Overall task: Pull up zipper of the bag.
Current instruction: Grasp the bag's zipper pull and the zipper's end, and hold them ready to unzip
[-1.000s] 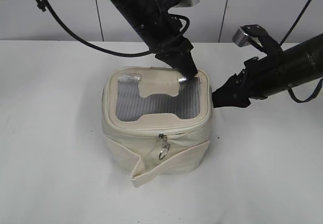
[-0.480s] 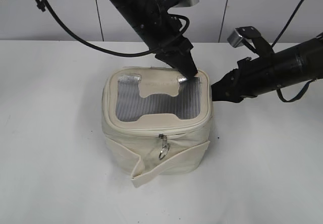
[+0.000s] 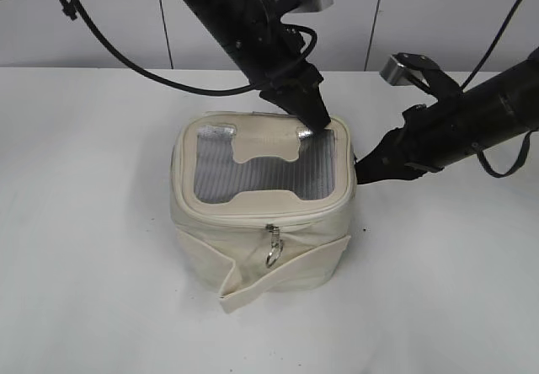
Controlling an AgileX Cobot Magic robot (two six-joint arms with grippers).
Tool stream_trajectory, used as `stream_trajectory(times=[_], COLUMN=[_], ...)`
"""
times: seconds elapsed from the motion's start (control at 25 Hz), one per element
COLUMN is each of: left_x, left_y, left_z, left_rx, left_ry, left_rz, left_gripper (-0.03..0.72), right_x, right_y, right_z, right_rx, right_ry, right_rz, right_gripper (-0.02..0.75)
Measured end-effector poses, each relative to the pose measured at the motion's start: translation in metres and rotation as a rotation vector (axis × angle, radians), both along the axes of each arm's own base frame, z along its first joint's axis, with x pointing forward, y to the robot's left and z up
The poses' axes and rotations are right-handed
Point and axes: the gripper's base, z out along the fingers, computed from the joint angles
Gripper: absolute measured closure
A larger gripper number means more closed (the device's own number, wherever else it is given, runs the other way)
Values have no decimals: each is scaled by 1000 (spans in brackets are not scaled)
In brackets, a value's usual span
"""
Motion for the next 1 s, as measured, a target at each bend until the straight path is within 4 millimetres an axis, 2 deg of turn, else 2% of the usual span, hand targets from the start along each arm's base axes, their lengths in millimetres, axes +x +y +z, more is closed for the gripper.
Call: stream_trajectory(times=[0.36,0.56,0.68,0.84,1.0], left_x=[0,0,0,0,0], left_y=[0,0,0,0,0], left_z=[0,0,0,0,0], left_rx=[-1,-1,-1,-1,-1], left_ry=[0,0,0,0,0], left_rz=[0,0,0,0,0], left_gripper=[614,614,614,614,614], right_x=[-13,-13,-12,-11,-8], right_y=[-3,-3,-4,-4,-2], right_z=[22,25,25,26,28], right_rx=[-25,-29,-36,-46,-29], right_ry=[63,49,33,-28,-78], right_rz=[20,11,18,65,80], right_gripper=[732,722,622,433,372])
